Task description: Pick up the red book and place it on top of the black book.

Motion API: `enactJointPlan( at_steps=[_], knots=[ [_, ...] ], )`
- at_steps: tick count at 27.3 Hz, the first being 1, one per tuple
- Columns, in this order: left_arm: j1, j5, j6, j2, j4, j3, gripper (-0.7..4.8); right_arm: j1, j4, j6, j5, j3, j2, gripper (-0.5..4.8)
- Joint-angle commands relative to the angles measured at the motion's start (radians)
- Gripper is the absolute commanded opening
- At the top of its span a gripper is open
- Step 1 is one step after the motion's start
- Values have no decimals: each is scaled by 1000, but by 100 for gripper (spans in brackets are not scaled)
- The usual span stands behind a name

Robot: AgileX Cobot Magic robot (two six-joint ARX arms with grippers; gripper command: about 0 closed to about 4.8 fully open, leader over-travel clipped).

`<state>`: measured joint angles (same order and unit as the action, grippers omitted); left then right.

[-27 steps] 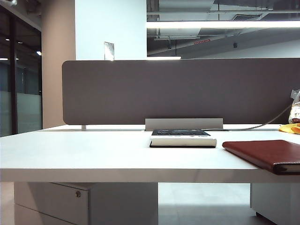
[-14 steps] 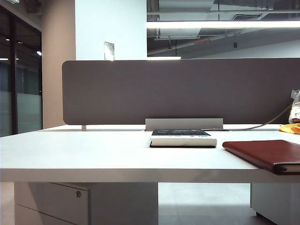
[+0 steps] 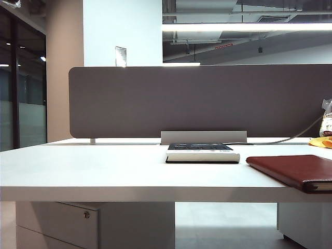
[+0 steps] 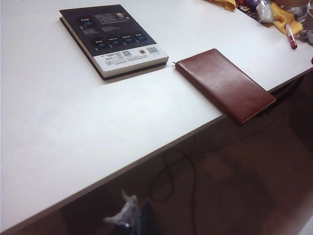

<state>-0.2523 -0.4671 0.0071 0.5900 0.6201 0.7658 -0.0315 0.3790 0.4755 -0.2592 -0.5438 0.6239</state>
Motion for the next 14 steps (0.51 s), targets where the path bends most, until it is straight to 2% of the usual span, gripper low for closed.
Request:
enactJointPlan(
  at_steps=[1, 5, 14],
  knots=[
    [2, 0, 6, -1, -5, 5, -5, 18, -18, -4, 22, -4, 29, -6],
    [2, 0, 8, 0, 0, 5, -5, 74, -16, 3, -6, -3, 80, -6],
    [2, 0, 12, 0, 13, 5, -5, 200, -25, 48, -171, 0, 209, -5]
  ],
)
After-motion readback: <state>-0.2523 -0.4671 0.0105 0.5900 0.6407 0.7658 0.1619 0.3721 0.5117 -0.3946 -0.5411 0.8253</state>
